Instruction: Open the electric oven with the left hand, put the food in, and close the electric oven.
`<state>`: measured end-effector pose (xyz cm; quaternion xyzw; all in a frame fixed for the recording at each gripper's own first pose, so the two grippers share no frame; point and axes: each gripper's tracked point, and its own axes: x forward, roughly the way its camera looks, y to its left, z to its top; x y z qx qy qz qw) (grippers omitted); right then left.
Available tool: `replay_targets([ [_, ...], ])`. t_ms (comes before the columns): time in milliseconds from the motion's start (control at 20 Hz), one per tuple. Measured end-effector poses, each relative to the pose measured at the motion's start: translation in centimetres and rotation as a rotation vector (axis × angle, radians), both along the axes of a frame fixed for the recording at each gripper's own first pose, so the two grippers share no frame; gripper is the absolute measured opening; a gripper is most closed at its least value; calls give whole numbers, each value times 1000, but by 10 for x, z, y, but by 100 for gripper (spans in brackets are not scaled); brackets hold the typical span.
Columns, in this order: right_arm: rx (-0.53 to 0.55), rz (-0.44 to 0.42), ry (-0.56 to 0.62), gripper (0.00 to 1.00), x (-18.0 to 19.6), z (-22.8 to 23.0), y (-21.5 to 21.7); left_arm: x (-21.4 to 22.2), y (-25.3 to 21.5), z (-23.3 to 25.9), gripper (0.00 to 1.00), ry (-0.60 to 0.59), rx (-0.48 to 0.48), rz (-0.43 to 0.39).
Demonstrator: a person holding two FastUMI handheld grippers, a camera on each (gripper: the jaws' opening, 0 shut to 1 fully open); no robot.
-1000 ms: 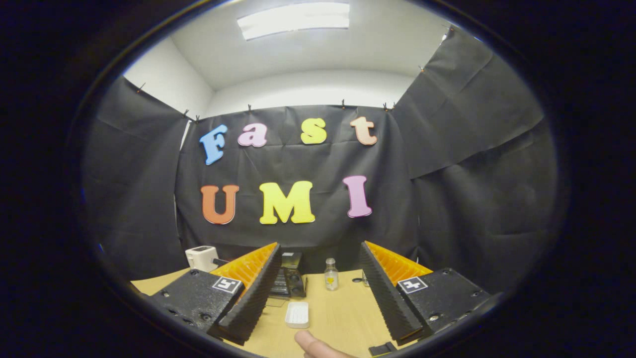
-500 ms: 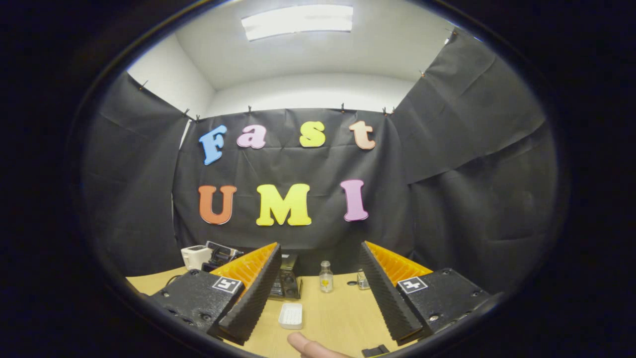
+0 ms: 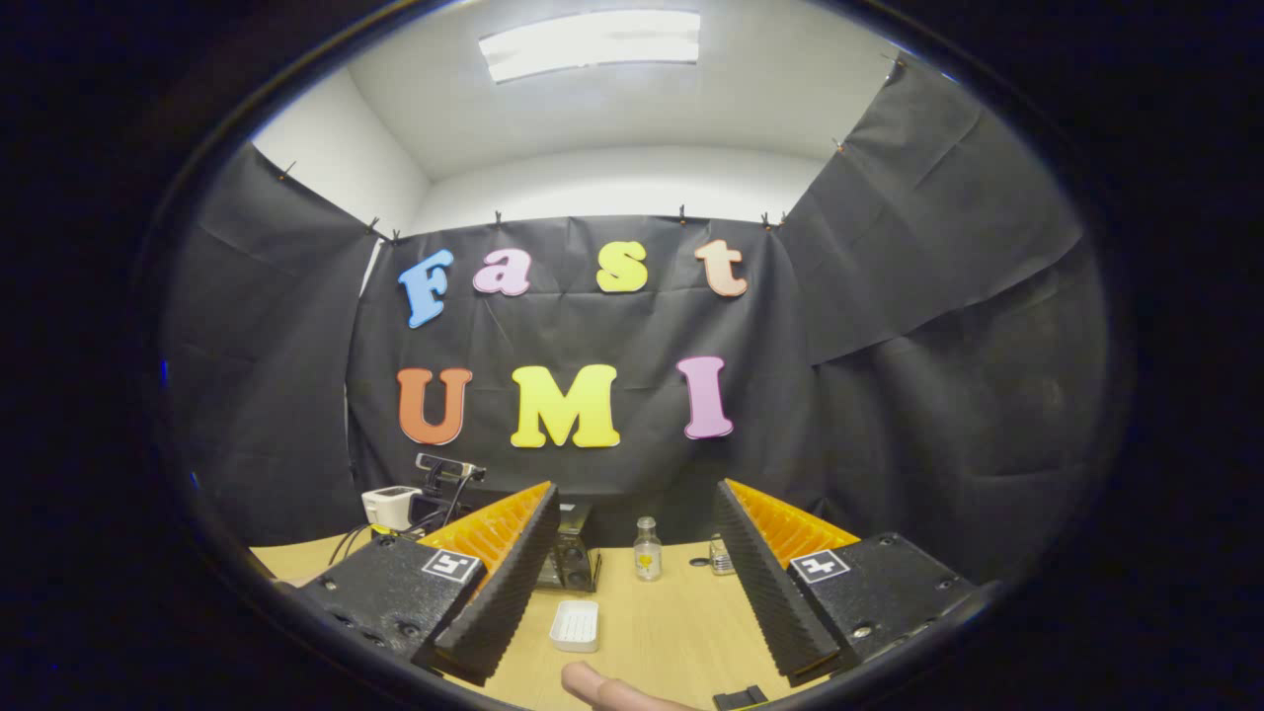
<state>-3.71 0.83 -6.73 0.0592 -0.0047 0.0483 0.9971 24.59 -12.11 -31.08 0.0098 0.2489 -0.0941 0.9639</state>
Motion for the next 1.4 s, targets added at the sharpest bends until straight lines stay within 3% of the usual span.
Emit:
replay_targets([
  [150,14,-4,15,99,2,-6,-2,17,-1,-17,98,27,8,16],
  [400,9,4,30,99,7,-18,1,21,-4,-27,98,69,-63,24],
  [750,2,-4,61,99,12,-43,-1,-8,3,26,97,-23,-112,30],
  [1050,22,-31,111,99,17,-57,-3,-80,3,112,96,-196,-153,20],
  [1250,6,-37,107,99,15,-54,-5,-156,18,159,96,-301,-84,54],
  [1400,0,-61,104,99,12,-50,-12,-201,21,176,96,-305,-66,79],
])
